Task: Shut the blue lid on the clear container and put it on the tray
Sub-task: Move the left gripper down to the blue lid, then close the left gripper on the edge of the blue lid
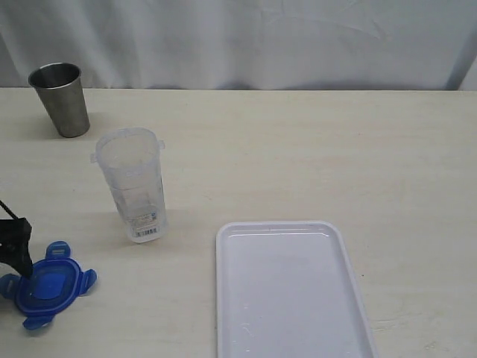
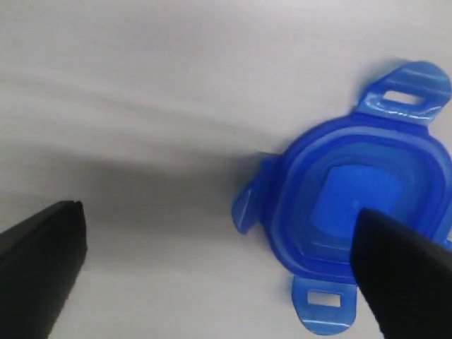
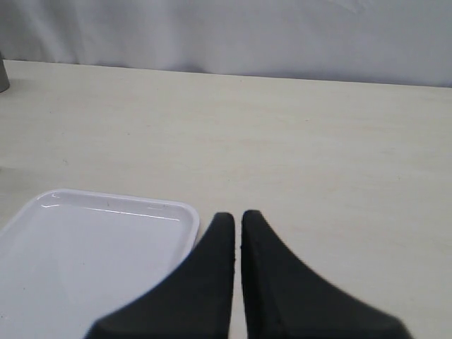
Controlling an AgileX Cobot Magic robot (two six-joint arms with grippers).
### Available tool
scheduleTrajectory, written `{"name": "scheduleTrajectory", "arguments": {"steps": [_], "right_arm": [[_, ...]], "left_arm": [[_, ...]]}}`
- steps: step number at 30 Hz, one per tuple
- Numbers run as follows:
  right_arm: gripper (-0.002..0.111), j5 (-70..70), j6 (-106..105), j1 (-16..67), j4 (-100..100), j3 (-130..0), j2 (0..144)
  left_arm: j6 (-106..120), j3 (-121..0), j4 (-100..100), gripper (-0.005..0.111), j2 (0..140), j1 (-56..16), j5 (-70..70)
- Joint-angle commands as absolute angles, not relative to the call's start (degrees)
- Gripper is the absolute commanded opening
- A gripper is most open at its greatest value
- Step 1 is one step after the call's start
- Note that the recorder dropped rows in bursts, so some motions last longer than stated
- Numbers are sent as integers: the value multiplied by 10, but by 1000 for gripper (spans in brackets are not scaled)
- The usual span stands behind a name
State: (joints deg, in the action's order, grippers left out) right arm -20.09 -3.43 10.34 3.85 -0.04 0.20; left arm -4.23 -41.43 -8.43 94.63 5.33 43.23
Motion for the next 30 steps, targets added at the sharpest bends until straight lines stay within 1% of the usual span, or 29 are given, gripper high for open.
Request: {"name": "scheduleTrajectory", "arguments": {"steps": [1,9,11,12,15,17,19,30], "right_arm": [[4,-197,-34,102,36,0,0],[4,-197,-34,102,36,0,0],[4,-197,-34,102,36,0,0],[4,-197,-34,102,36,0,0],[4,-197,-34,102,36,0,0],[4,-197,-34,102,36,0,0],[4,-197,-34,102,36,0,0],[4,-197,-34,102,36,0,0]], "left_arm": [[23,-373,-161,104,946,52,356],[61,-373,-170,104,946,52,356],[61,-373,-166,101,946,52,356],[61,-373,-164,95,946,52,356],[61,-373,-157,61,946,52,356],[61,-373,-152,51,946,54,356],[61,-373,-152,48,946,53,359],[60,-373,-159,49,960,53,367]]}}
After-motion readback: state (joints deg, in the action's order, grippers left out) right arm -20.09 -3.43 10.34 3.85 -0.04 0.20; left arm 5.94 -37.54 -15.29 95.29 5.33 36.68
